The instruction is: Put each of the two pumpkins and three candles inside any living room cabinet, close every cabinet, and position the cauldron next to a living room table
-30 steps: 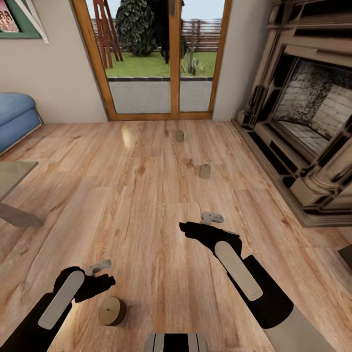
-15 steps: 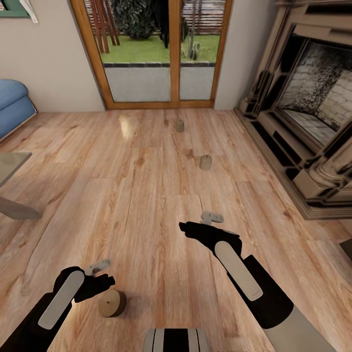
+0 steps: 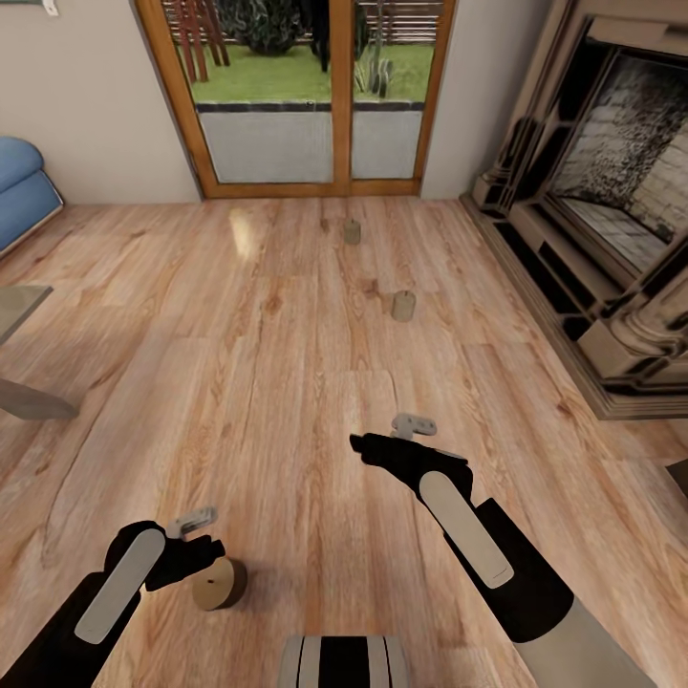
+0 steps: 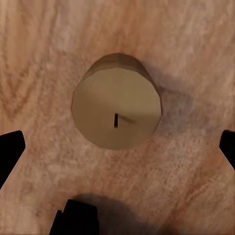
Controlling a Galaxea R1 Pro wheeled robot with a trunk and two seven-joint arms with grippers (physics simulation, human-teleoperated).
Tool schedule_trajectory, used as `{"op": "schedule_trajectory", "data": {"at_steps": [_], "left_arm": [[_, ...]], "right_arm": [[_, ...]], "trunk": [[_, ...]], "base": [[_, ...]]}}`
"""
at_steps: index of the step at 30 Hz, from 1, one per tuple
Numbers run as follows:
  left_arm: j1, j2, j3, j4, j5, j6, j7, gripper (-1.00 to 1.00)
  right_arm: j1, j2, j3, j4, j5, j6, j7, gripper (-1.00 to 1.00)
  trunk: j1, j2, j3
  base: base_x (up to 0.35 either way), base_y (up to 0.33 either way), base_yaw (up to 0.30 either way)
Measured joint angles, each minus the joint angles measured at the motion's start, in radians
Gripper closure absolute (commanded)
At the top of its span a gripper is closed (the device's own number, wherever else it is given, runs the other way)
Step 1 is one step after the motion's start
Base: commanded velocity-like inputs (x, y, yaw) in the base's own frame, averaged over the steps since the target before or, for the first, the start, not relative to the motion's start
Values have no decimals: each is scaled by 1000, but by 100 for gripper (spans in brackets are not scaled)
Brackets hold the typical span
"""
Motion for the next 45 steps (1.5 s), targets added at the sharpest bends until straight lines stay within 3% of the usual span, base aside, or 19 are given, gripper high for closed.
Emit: {"op": "schedule_trajectory", "data": {"at_steps": [6,11,15,17,23,26,34,41,45], "left_arm": [[1,-1,-4,-1,-1,-2,1,-100],[1,-2,-9,-2,-2,-10,0,-100],[1,0,-16,-2,-2,-27,-38,-100],[1,0,-23,-2,-28,-32,-86,-100],[1,-3,-27,6,-214,-78,-207,-100],[1,-1,-24,15,-251,-118,-275,-100],[1,0,-19,27,-261,-131,-291,-100],[1,0,-17,29,-263,-132,-288,-100],[1,-2,-17,41,-282,-133,-290,-100]], "right_arm": [[0,0,1,-5,0,0,19,-100],[0,0,2,-8,0,8,140,-100],[0,0,2,-7,2,11,173,-100],[0,0,2,-6,2,11,178,-100],[0,0,2,-7,3,10,183,-100],[0,0,8,-8,2,7,186,-100],[0,0,30,-8,4,4,187,-100],[0,0,31,-8,3,4,188,-100],[0,0,31,-9,3,4,194,-100]], "trunk": [[3,-1,-23],[5,-3,-43],[6,-3,-50],[6,-3,-50],[7,-4,-58],[8,-4,-66],[8,-4,-66],[11,-6,-93],[11,-6,-93]], "base": [[0,0,0],[0,0,0],[0,0,0],[0,0,0],[0,0,0],[0,0,0],[0,0,0],[0,0,0],[0,0,0]]}}
